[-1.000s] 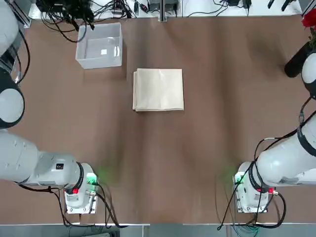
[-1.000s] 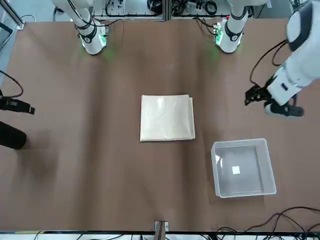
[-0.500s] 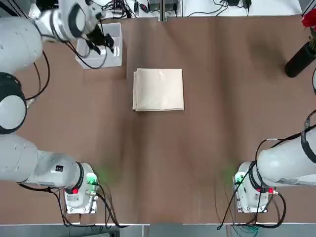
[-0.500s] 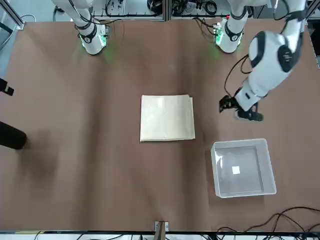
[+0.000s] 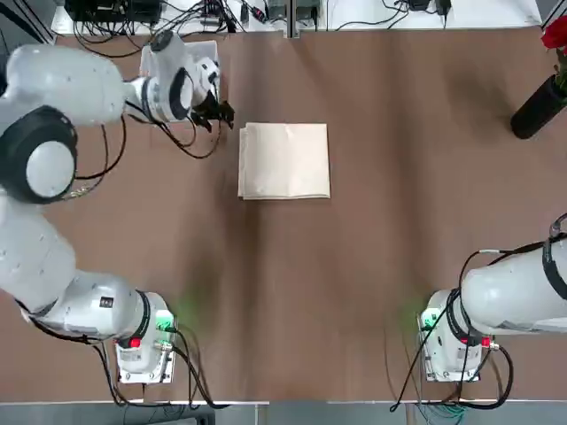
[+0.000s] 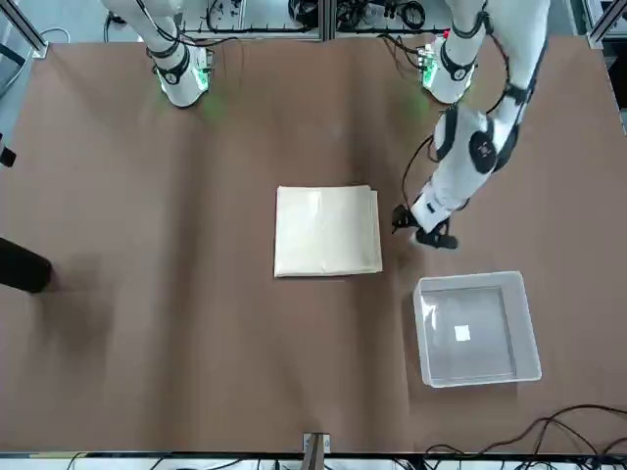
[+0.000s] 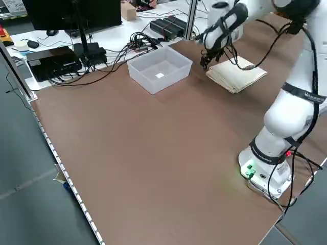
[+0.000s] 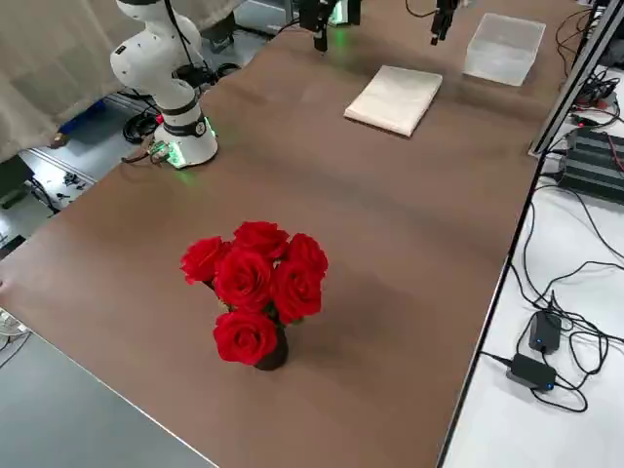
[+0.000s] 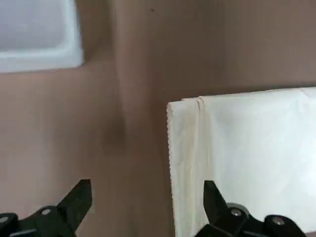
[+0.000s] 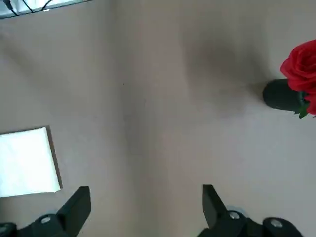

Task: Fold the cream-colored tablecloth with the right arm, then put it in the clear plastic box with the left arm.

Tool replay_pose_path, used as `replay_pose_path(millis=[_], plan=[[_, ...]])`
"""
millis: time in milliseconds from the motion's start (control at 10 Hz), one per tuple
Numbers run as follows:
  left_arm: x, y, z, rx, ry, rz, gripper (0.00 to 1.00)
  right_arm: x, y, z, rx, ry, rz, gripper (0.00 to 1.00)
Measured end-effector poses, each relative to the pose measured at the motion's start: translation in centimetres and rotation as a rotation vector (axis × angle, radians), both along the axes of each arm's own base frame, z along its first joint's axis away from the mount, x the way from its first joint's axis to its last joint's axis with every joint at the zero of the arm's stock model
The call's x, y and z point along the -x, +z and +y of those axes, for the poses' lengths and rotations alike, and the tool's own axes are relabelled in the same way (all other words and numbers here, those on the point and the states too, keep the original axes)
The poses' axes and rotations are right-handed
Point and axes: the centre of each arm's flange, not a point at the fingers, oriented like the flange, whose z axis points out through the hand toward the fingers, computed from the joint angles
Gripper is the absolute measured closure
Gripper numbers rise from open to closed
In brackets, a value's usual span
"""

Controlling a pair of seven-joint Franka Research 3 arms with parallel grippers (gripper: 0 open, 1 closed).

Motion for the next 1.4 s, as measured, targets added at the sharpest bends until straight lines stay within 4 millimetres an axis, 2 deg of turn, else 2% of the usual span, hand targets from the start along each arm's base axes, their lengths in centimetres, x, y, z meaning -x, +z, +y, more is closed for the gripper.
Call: replay_pose_path(millis=[200,300,500,700,1000,1100,1200,1400], plan=[[1.0,-4.0,-2.3,0.028,-0.01,0.003,0.0,-0.7,-0.6,1.8,0.041,0.047,-0.008,0.0],[1.3,-5.5,-3.1,0.043,-0.011,-0.003,0.0,-1.1,-0.9,1.9,0.053,0.111,-0.024,0.0],[2.0,-8.3,-4.1,0.063,-0.007,-0.002,0.0,-1.3,-1.4,0.5,0.06,0.172,-0.035,0.0],[1.7,-9.2,-4.4,0.072,-0.001,0.0,0.0,-1.3,-2.7,-0.9,0.058,0.168,-0.012,0.0],[1.5,-8.6,-5.5,0.088,-0.012,-0.01,0.06,-1.7,-2.6,-1.6,0.064,0.108,-0.044,0.0],[1.5,-8.6,-5.8,0.092,-0.015,-0.01,0.15,-1.8,-2.5,-1.5,0.064,0.084,-0.051,0.0],[1.5,-8.7,-5.9,0.094,-0.015,-0.009,0.33,-1.8,-2.5,-1.4,0.064,0.079,-0.052,0.0],[1.4,-8.9,-5.9,0.095,-0.015,-0.005,0.64,-2.0,-2.9,-0.9,0.062,0.085,-0.05,0.0]])
